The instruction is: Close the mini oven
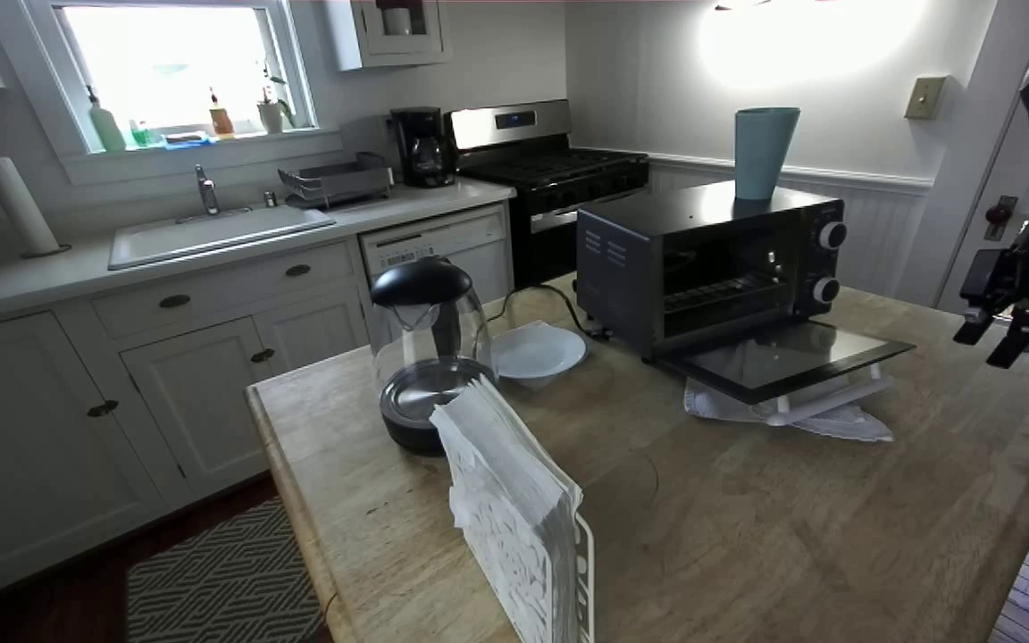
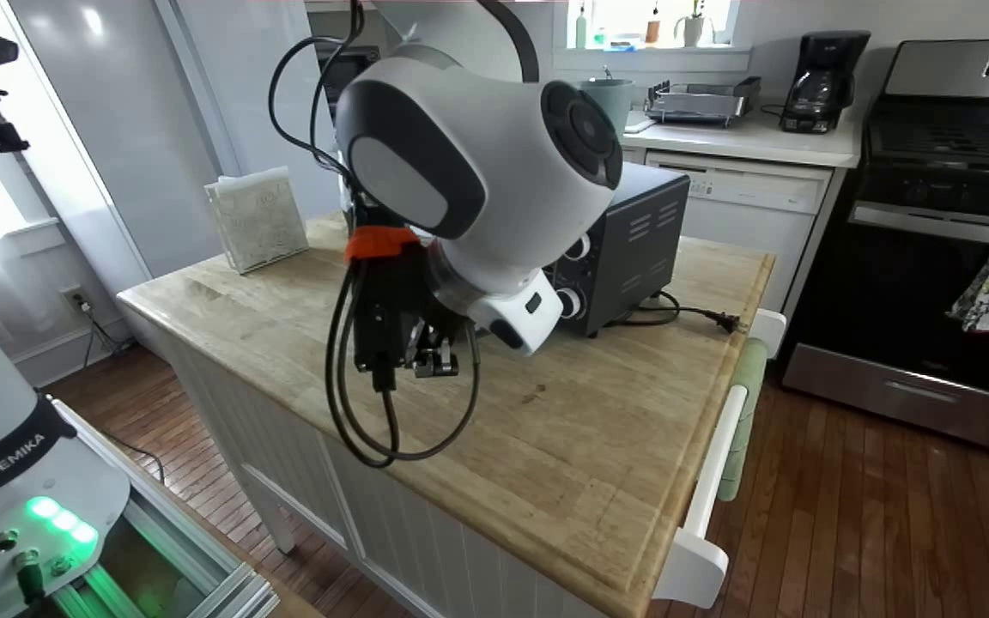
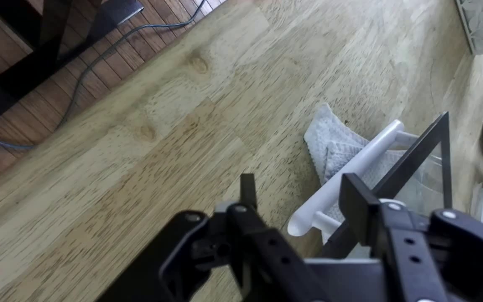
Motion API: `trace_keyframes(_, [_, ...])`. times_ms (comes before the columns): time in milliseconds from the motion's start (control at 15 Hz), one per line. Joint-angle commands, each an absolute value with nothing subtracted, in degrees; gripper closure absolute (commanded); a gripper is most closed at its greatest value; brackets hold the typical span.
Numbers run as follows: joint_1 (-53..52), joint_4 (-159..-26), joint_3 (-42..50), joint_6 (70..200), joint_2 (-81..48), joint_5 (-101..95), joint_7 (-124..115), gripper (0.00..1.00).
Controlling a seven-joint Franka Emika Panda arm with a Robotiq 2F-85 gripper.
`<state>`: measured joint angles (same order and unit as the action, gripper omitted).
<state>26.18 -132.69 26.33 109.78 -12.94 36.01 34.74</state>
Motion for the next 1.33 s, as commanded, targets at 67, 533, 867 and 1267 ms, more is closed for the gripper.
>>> trace_keyframes(67, [29.7,-128.0,23.6,110.5,-19.2,40.4,34.9,0.82])
trace_keyframes(533, [32.4,-125.1,20.9,113.1,-24.4,48.1,34.4,1.0])
trace_keyframes(867, [32.9,-123.7,19.2,112.2,-26.1,55.6,34.1,1.0])
trace_keyframes(1267, [32.8,-123.2,19.2,111.4,-26.8,59.5,33.9,1.0])
